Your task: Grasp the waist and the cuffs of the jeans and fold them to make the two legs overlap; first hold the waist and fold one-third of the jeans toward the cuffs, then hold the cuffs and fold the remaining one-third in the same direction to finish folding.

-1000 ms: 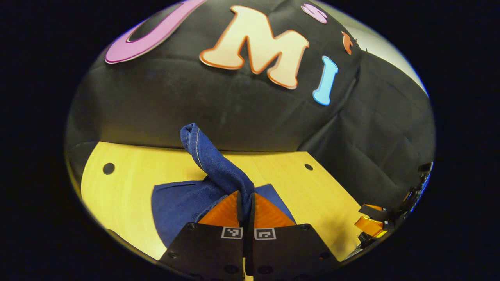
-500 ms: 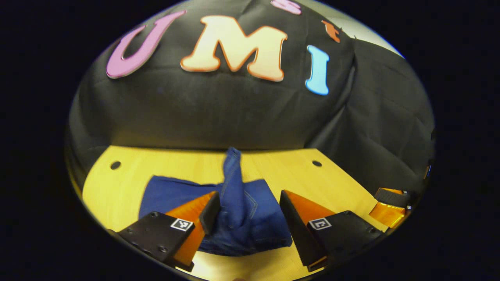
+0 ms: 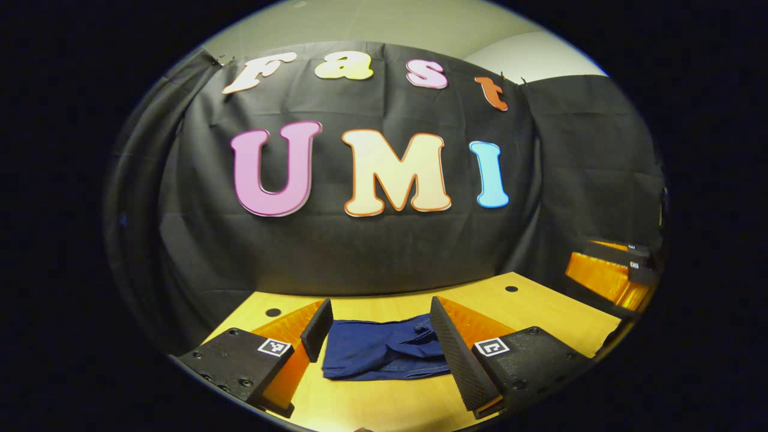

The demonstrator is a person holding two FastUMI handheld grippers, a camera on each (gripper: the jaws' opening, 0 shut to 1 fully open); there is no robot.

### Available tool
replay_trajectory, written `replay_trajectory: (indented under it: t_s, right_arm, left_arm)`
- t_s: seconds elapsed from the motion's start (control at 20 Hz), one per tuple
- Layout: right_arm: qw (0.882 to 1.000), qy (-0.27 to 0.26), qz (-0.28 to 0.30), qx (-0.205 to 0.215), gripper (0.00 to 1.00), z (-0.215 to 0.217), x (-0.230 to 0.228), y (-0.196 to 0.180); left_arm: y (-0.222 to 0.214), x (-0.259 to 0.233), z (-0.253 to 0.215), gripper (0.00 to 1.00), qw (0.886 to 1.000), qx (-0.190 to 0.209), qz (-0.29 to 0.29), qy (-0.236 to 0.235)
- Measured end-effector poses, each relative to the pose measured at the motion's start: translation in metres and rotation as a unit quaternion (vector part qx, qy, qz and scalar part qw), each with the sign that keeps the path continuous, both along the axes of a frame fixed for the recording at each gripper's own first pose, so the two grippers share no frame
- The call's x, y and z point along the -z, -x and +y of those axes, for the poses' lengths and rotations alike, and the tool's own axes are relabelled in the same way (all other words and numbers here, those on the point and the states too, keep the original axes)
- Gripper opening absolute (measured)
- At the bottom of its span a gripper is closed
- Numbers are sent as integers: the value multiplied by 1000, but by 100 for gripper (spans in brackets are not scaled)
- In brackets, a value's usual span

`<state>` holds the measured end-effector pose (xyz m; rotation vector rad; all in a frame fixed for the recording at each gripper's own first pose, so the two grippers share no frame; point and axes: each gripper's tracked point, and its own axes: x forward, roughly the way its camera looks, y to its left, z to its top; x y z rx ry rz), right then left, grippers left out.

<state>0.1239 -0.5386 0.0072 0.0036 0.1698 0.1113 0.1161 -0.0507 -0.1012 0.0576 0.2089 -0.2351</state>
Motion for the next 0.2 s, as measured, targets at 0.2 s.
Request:
replay_trajectory:
  t_s: [0.2]
  right_arm:
    - [999,-13,-37,3,98,27,-37,19]
  left_arm:
    - [26,-29,29,94,999,-20,-24,20]
